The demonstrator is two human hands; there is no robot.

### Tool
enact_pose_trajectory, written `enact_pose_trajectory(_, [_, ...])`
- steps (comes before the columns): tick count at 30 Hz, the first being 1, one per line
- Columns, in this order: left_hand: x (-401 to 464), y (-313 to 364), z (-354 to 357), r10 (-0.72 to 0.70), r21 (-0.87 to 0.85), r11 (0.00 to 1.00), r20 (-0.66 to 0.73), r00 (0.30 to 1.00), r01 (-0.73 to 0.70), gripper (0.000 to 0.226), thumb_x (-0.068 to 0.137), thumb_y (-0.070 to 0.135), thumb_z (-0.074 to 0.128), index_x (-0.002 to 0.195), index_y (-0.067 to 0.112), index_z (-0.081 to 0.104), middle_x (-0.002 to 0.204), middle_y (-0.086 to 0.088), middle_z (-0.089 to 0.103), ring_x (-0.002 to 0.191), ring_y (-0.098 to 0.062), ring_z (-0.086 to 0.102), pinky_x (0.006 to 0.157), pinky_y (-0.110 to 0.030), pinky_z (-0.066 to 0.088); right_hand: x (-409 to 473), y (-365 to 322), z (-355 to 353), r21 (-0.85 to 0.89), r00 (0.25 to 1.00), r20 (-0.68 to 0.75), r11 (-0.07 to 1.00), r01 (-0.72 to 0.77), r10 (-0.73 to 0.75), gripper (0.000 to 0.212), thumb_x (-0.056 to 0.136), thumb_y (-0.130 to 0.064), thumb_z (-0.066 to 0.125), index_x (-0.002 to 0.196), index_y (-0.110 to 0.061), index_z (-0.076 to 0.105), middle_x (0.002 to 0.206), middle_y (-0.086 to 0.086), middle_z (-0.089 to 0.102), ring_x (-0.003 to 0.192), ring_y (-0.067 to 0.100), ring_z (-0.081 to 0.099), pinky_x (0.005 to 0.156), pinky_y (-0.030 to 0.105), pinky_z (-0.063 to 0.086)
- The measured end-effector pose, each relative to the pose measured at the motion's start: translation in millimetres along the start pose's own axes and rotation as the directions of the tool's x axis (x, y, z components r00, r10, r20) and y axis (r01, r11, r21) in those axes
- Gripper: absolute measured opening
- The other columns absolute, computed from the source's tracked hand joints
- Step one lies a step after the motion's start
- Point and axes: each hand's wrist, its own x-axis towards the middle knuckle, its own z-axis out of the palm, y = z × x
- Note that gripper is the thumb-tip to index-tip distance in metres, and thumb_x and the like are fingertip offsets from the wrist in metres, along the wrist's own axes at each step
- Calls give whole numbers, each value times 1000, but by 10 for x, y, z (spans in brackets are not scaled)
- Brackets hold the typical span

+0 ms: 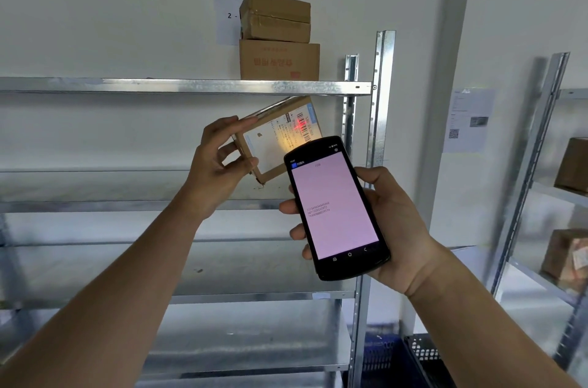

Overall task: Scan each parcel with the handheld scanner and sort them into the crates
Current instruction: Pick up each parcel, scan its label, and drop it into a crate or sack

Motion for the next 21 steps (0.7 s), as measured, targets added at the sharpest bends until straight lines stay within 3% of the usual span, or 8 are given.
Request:
enact_pose_trajectory(4, [88, -8, -16, -45, -2, 999, -34, 998, 45, 65, 86, -11, 79, 139, 24, 63, 150, -4, 45, 141, -23, 47, 94, -20, 58, -62, -47, 21, 10, 1000, 13, 1000, -3, 3, 66, 96, -51, 43, 141, -9, 67, 133, 30, 68, 91, 41, 72, 76, 46, 62])
enact_pose_trajectory(8, [159, -44, -62, -35, 3, 999, -56, 998, 36, 66, 86, -10, 80, 138, 27, 63, 151, -4, 46, 143, -24, 46, 99, -27, 59, -106, -52, -7, -13, 999, 42, 1000, -25, 25, 68, 100, -53, 37, 144, -9, 64, 137, 31, 65, 94, 42, 71, 80, 47, 60])
enact_pose_trajectory(17, [181, -30, -86, -3, 16, 1000, -130, 992, 5, 67, 83, -15, 79, 140, 16, 64, 148, -9, 50, 142, -23, 50, 97, -19, 56, -135, -57, -9, -40, 998, 58, 998, -38, 40, 63, 97, -54, 47, 138, -12, 69, 133, 28, 69, 94, 40, 73, 80, 45, 62])
enact_pose_trajectory(21, [121, 9, -96, -37, 4, 999, -142, 989, 38, 67, 84, -10, 81, 142, 20, 64, 147, -6, 52, 143, -25, 49, 103, -28, 58, -91, -79, 38, -70, 999, 32, 997, 15, -13, 64, 96, -55, 38, 129, -13, 75, 126, 26, 72, 89, 39, 73, 77, 45, 63])
